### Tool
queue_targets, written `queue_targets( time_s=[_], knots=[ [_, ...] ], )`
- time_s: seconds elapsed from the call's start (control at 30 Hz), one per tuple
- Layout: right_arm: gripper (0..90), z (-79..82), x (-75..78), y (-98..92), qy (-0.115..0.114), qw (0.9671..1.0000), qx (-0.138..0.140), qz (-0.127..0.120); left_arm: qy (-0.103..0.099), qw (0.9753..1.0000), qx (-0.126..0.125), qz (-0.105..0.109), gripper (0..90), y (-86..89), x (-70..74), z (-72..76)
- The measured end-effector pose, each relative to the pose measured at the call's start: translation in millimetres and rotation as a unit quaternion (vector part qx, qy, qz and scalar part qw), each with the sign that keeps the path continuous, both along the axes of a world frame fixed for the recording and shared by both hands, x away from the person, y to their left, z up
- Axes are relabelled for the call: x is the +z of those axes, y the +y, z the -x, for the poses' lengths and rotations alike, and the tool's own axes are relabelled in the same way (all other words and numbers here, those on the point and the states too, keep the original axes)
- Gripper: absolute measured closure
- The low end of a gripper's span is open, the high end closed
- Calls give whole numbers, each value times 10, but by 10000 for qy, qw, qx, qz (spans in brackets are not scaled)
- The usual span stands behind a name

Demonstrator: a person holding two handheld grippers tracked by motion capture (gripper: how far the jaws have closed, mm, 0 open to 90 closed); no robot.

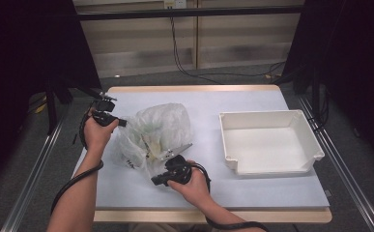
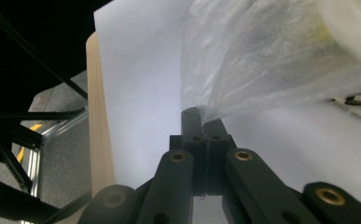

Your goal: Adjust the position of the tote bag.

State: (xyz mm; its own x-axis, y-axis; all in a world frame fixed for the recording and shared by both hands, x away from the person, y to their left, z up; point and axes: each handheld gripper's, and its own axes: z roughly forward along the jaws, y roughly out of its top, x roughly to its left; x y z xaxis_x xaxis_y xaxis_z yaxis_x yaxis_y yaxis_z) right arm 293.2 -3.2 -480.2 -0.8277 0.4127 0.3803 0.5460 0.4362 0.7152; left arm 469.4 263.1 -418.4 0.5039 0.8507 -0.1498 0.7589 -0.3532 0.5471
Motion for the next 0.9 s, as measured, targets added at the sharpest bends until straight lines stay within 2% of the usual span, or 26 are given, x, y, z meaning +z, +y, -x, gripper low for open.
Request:
queue_targets(
  time_s=[0.03, 0.07, 0.1, 0.17, 0.27, 0.3, 0.33, 0.37, 0.4, 0.43, 0.53, 0.57, 0.6, 0.63, 0.67, 0.7, 0.77, 0.83, 0.87, 0.9],
  knots=[
    [900, 4, -3, -4, 3, 10000, 10, 15, -18, 10000, 78, 26, 900, 7, 1, -6],
    [900, 9, -8, -7, -3, 10000, 23, 57, 17, 10000, 41, -19, 900, 22, -6, -26],
    [900, 14, -16, -14, -11, 10000, 41, 42, 27, 10000, 65, 22, 900, 16, -14, -33],
    [900, 22, -11, -25, -14, 10000, 31, 80, 28, 10000, 20, -80, 900, -5, -19, -51],
    [900, 24, 6, -29, -21, 10000, 22, -5, 28, 10000, 61, 68, 898, -40, -35, -53],
    [900, 22, 13, -30, -35, 10000, 14, -16, 55, 9998, 9, 170, 873, -39, -21, -47],
    [900, 22, 13, -30, -35, 10000, 14, -16, 55, 9998, 9, 170, 795, -39, -21, -47],
    [900, 18, 27, -41, -29, 10000, -39, -73, -33, 9998, 93, 160, 713, -55, 26, -7],
    [900, 16, 34, -47, -33, 10000, -71, -59, -8, 9998, 68, 182, 663, -57, 42, 17],
    [900, 8, 34, -54, -33, 9999, -76, -72, 39, 9998, -10, 218, 649, -54, 53, 32],
    [900, -1, 35, -68, -55, 9999, -100, -91, -15, 9998, -40, 168, 492, -67, 81, 88],
    [900, 1, 42, -72, -78, 9999, -106, -86, 35, 9997, -34, 254, 438, -81, 96, 119],
    [900, 1, 42, -72, -78, 9999, -106, -86, 45, 9995, -3, 318, 438, -100, 108, 144],
    [900, 3, 50, -73, -95, 9998, -93, -113, 33, 9999, -95, 109, 367, -110, 134, 178],
    [900, 7, 58, -71, -74, 9998, -87, -147, 19, 9999, -87, 91, 334, -121, 134, 191],
    [900, 10, 63, -69, -82, 9998, -73, -165, 7, 9999, -27, 114, 336, -135, 124, 206],
    [900, 16, 68, -64, -83, 9998, -50, -176, 24, 9999, -86, 58, 338, -136, 116, 204],
    [900, 39, 76, -56, -87, 9998, -18, -203, -73, 10000, -17, -5, 339, -153, 94, 201],
    [900, 53, 76, -53, -66, 9996, 33, -262, -164, 9998, 65, 133, 351, -180, 74, 178],
    [900, 59, 76, -54, -102, 9997, 53, -230, -164, 9998, 65, 133, 351, -180, 74, 178]
  ],
)
